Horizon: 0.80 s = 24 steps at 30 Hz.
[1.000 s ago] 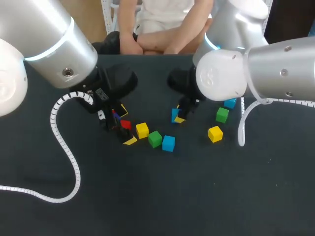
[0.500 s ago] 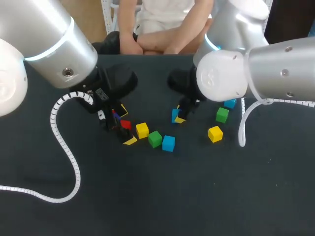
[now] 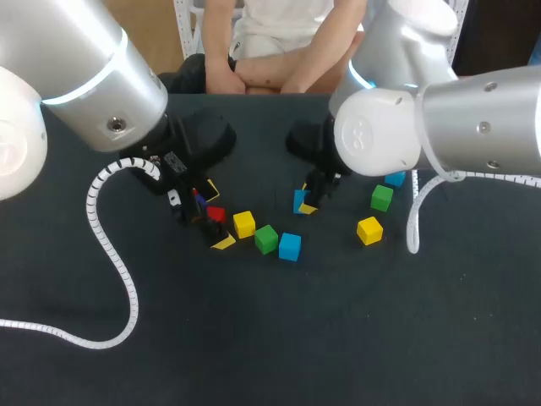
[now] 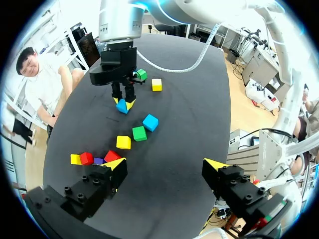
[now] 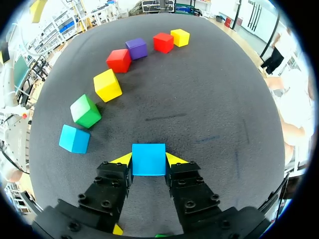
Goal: Place the blue cubes, place green cubes on the blue cubes, place the yellow cubes on the green cubes, then place the red cubes on the yellow cubes, and place purple cube on the red cubes.
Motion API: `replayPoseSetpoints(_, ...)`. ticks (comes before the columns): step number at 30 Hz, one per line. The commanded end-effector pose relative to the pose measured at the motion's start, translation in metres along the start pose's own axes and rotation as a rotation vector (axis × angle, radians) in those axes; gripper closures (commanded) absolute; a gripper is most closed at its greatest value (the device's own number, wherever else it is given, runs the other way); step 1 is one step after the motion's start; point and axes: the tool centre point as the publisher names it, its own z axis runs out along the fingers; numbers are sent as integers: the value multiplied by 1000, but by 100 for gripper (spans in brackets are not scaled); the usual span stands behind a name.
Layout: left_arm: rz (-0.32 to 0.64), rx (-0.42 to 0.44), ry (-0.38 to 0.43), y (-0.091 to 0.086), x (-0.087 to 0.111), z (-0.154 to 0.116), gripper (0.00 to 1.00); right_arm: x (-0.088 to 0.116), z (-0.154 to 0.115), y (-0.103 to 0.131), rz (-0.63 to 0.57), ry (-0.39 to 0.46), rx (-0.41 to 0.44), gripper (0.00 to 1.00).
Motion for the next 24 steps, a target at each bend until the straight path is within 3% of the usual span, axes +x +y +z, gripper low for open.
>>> replayPoseSetpoints(1,1,2,2,1,0,0,0,-2,0,-2,-1,3,1,100)
replayPoseSetpoints(18,1,2,2,1,0,0,0,0,0,-3,4,9,1,100)
replayPoseSetpoints(19,1,2,2,1,0,0,0,0,0,-4,4,8,0,95)
replayPoseSetpoints(21,1,2,2,1,0,0,0,0,0,-4,4,7,-2,53)
replayPoseSetpoints(22,1,2,2,1,0,0,0,0,0,-4,6,3,-2,0)
replayPoseSetpoints(24,1,2,2,1,0,0,0,0,-1,-4,7,-2,-2,0)
